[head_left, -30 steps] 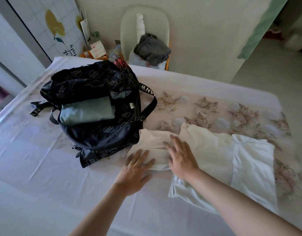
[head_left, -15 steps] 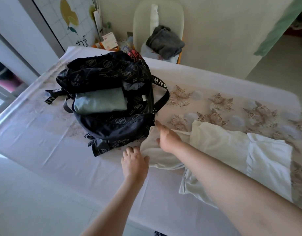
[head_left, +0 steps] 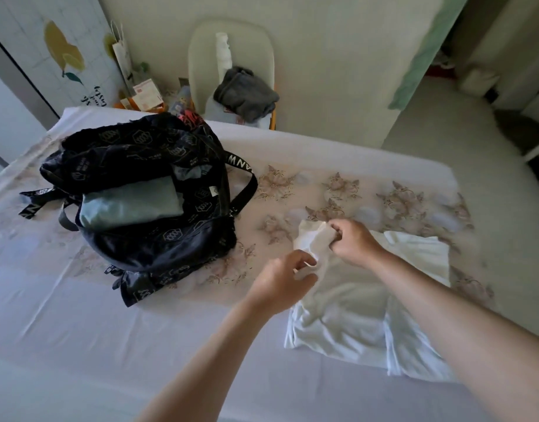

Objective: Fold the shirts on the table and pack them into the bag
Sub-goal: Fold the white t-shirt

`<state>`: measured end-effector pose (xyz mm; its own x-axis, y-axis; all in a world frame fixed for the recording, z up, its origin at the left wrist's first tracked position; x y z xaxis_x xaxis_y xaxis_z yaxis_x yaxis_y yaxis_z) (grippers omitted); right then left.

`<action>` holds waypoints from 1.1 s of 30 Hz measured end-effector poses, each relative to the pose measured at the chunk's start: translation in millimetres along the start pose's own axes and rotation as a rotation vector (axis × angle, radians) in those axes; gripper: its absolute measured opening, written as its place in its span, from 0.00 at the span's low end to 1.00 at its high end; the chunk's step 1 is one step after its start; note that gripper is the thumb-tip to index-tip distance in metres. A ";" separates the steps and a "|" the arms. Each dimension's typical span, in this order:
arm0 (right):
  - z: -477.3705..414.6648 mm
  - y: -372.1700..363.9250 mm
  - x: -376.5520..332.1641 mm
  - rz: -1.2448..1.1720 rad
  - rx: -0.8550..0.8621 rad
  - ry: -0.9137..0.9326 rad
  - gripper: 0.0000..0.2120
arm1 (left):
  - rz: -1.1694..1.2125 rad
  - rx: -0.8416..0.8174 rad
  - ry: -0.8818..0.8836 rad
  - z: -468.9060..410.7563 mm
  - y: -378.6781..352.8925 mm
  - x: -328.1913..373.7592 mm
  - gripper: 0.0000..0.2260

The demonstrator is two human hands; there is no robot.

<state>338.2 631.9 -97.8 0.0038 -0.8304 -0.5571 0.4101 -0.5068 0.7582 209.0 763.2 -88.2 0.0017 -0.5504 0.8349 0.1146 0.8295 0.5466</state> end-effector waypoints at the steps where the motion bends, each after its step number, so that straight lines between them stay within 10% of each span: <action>1: 4.8 5.6 16.7 0.082 -0.013 0.012 0.11 | 0.084 -0.066 -0.056 -1.8 -18.6 10.6 0.13; 7: 29.1 8.1 83.4 0.475 0.050 0.015 0.26 | 0.170 0.265 0.070 0.7 -28.8 -21.2 0.12; 13: 51.3 -43.6 54.3 0.439 0.031 0.277 0.17 | -0.311 -0.166 0.042 11.3 -64.1 -50.5 0.17; 19: 41.5 -36.8 71.8 0.601 -0.121 0.160 0.17 | -0.139 -0.116 -0.014 18.2 -64.8 -61.2 0.05; 24: 10.7 -29.3 17.5 0.279 0.036 0.100 0.15 | -0.161 0.083 0.190 11.8 -43.0 -80.1 0.09; 33: -29.7 -39.6 -18.1 0.375 0.289 0.112 0.06 | -0.046 -0.143 0.351 5.2 -52.5 -88.4 0.03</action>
<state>348.9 673.9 -127.8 0.2078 -0.9460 -0.2489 0.0917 -0.2345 0.9678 197.6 768.7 -190.4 0.3310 -0.6060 0.7233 0.2599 0.7954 0.5475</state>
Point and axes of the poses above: each hand's wrist, its own z-axis away from the middle knuckle, its own y-axis out of the back of the hand, x = y × z, the point moved 9 cm from there along -z, towards the middle knuckle, and after that the axes turned 14 degrees about -y, right-handed, at the moved point
